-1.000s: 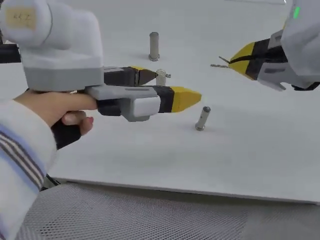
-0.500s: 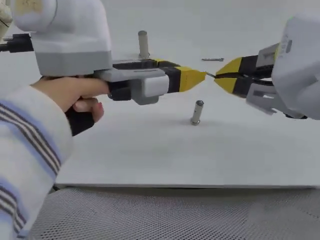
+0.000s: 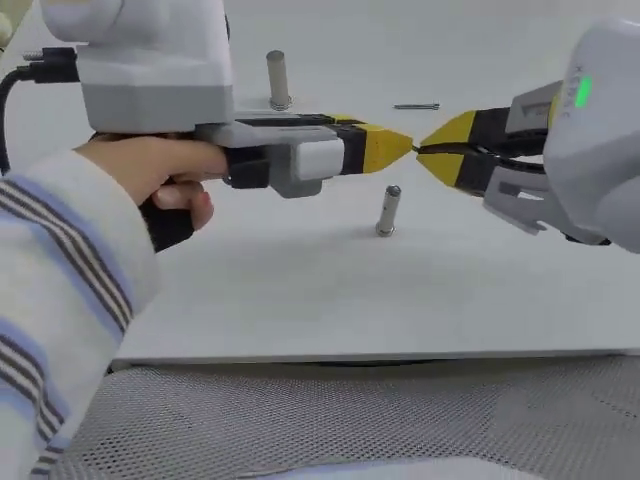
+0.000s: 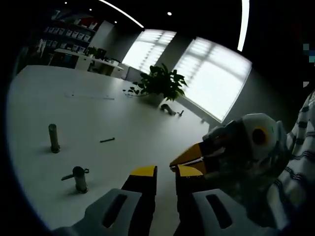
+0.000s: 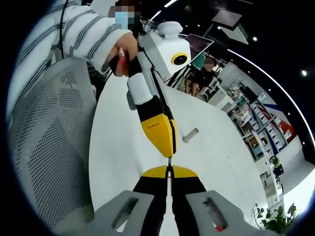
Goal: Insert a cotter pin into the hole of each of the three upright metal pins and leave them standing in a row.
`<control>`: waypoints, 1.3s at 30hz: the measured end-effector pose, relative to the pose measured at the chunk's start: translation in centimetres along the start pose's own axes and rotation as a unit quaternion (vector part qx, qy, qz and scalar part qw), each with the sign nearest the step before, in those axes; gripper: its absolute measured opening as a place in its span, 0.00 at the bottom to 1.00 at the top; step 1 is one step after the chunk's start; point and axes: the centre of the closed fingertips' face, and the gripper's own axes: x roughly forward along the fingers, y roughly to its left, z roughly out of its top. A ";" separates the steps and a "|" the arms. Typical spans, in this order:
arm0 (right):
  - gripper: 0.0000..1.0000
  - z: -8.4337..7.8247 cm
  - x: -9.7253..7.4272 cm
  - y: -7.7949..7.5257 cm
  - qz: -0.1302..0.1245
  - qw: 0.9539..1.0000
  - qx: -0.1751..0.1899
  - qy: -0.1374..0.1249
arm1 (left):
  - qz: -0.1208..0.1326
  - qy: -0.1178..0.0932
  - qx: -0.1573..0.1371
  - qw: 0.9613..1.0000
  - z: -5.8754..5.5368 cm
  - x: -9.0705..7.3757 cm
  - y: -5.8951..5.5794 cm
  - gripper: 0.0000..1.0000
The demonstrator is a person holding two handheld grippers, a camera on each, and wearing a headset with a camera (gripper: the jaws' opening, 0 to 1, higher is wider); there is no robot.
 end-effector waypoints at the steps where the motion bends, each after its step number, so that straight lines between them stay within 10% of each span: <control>1: 0.00 0.1 0.0 0.0 -0.001 1.000 0.000 -0.001 | 0.000 0.001 0.000 1.000 0.0 0.0 0.0 0.10; 39: 0.00 0.0 0.9 1.8 0.030 1.000 -0.005 0.002 | -0.012 0.048 0.020 0.999 -2.2 0.0 -0.5 0.00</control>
